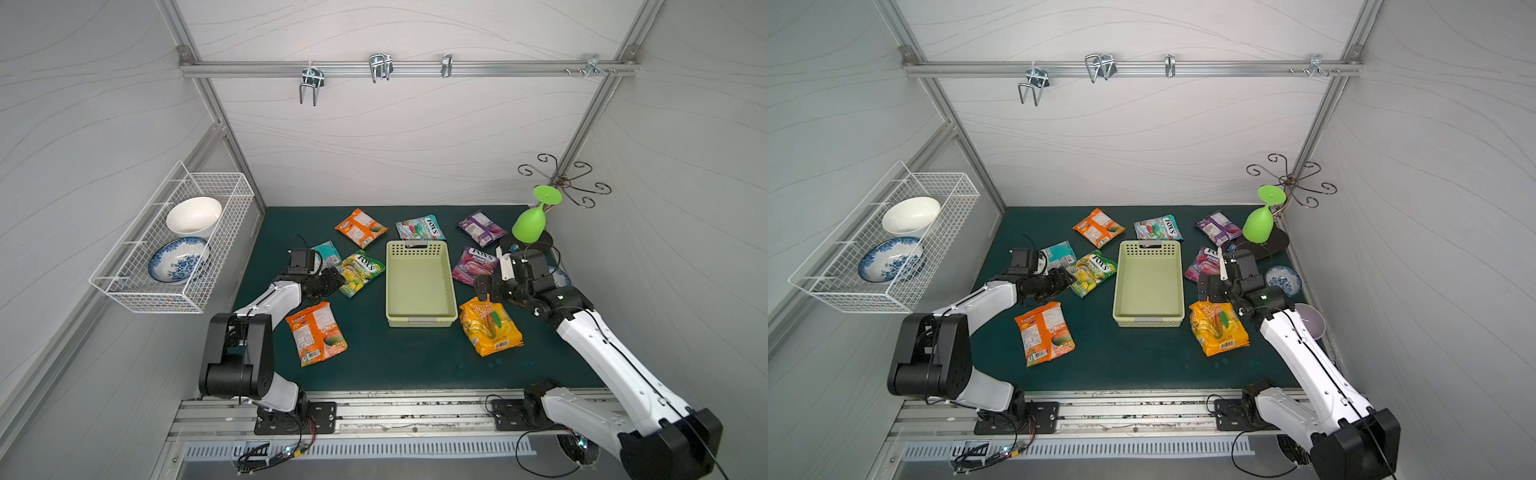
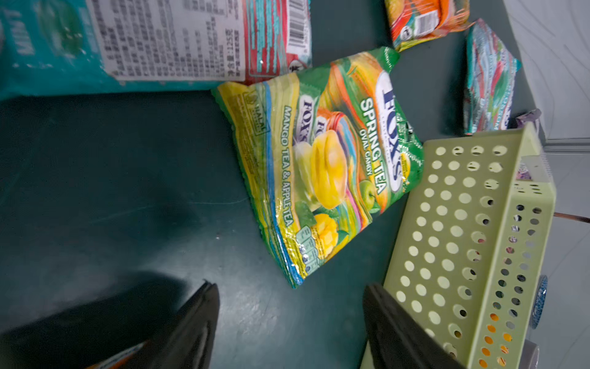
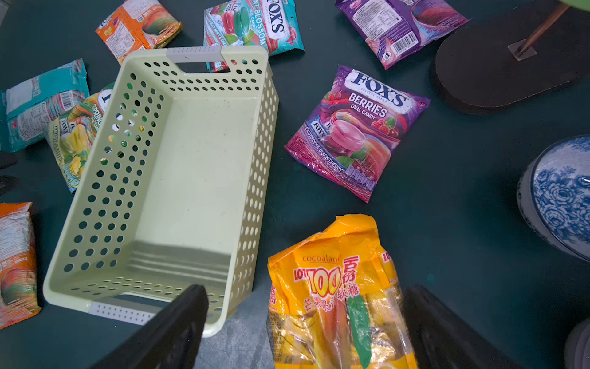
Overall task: Put the candies in the basket
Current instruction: Pick up the candy at the center of the board.
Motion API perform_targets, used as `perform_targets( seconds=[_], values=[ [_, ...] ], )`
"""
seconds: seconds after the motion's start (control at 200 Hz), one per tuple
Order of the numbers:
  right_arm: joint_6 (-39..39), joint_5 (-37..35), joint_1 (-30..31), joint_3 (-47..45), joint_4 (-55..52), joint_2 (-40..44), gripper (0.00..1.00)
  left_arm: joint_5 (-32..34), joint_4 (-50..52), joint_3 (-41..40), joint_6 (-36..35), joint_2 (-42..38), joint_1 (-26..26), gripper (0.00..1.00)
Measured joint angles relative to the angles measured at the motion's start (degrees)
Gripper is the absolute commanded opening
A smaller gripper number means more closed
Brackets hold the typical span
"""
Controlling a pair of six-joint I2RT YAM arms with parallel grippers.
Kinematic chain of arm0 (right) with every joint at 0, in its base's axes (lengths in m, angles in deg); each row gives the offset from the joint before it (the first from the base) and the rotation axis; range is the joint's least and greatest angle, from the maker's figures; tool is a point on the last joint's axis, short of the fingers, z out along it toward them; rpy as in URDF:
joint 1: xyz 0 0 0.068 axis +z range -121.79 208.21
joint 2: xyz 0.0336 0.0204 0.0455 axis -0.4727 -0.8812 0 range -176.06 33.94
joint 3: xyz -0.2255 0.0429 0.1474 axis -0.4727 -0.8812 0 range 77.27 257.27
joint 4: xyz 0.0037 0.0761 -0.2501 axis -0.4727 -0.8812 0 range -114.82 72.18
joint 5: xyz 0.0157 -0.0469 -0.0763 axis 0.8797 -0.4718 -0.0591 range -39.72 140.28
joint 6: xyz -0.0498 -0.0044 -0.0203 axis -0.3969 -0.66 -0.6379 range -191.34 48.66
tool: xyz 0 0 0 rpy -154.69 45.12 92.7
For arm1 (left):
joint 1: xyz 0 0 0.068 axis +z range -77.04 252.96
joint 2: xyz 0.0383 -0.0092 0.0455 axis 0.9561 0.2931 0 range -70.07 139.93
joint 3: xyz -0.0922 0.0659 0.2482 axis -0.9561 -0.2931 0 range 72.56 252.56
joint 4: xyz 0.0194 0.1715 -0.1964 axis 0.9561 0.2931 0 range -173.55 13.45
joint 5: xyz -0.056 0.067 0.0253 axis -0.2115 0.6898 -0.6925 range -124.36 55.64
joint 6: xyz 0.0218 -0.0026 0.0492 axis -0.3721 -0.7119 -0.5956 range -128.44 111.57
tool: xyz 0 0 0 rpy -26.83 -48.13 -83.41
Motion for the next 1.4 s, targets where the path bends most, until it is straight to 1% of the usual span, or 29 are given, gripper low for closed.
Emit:
perform_targets(
  seconds=[0.16, 0.425, 0.495, 0.655, 0.87, 0.92, 1.026, 1.066, 1.271, 1.401],
  values=[
    [0.0, -0.7, 0.0, 0.0, 0.0, -0.02, 0.99, -0.37, 0.26, 1.18, 0.9, 3.74, 0.0, 0.62],
    [0.0, -0.96, 0.0, 0.0, 0.17, -0.02, 0.99, -1.14, 0.26, 4.57, 1.73, 8.92, 0.0, 0.55],
    [0.0, -0.94, 0.0, -0.02, 0.26, -0.02, 0.99, -1.25, 0.31, 5.27, 1.9, 10.38, 0.0, 0.52],
    [0.0, -1.2, 0.0, -0.02, 0.22, -0.02, 0.99, -1.16, 1.03, 7.61, 1.86, 12.66, 0.02, 0.37],
    [0.0, -1.44, 0.0, -0.04, 0.22, 0.0, 0.99, -1.11, 1.22, 8.28, 1.92, 13.79, 0.11, 0.23],
    [0.0, -1.42, 0.0, -0.04, 0.24, 0.0, 0.99, -1.14, 1.22, 8.41, 2.03, 14.1, 0.31, 0.17],
    [0.0, -1.42, 0.0, -0.07, 0.22, 0.0, 0.99, -1.53, 1.36, 9.07, 1.88, 14.84, 0.66, 0.07],
    [-0.02, -1.51, 0.0, -0.07, 0.2, 0.0, 0.99, -1.55, 1.42, 9.25, 1.86, 14.82, 0.7, 0.0],
    [-0.02, -1.57, 0.0, -0.33, 0.13, 0.63, 0.99, -1.55, 1.62, 9.38, 1.77, 14.53, 0.92, 0.0],
    [0.0, -1.95, 0.0, -0.31, 0.02, 0.81, 0.99, -0.76, 3.19, 9.4, 0.79, 12.96, 1.03, 0.0]
  ],
)
